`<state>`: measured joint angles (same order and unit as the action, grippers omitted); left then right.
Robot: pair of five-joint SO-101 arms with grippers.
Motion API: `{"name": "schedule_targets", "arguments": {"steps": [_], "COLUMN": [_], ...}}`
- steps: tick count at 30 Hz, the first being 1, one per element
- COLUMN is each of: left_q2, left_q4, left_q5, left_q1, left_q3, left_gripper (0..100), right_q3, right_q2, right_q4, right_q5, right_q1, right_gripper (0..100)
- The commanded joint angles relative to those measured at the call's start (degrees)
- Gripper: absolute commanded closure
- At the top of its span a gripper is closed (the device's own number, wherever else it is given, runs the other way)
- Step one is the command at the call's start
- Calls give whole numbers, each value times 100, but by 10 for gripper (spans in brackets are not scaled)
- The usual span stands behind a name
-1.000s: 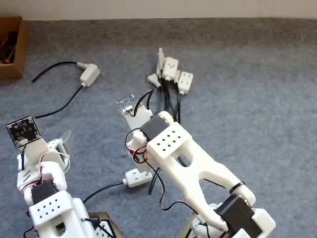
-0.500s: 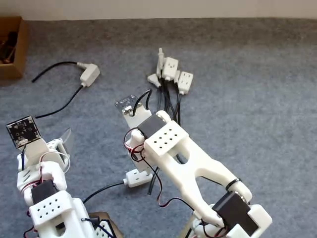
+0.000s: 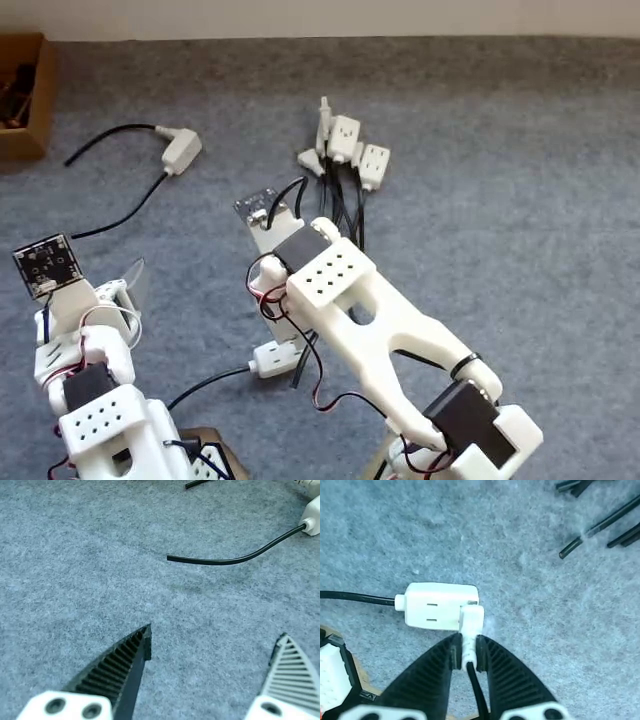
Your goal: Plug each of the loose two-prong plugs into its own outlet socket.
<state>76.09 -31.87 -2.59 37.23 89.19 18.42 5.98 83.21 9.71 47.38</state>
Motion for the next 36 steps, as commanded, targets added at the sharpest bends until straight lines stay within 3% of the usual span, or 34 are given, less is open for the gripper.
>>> {"name": "schedule_targets", "arguments": {"steps": [1,23,36], "left_q2": [48,48,48], "left_q4": [123,123,123], "left_q5": [44,53,53], "left_q1": [22,22,13], "left_q3": [-31,-31,-31], "left_gripper": [632,632,632], "right_q3": [-171,-479,-40], "right_q2": [189,136,136], "right_q4": [224,84,13], "right_q5": [62,-9,-35], "right_q1": [31,426,92], "right_gripper": [992,992,992]}}
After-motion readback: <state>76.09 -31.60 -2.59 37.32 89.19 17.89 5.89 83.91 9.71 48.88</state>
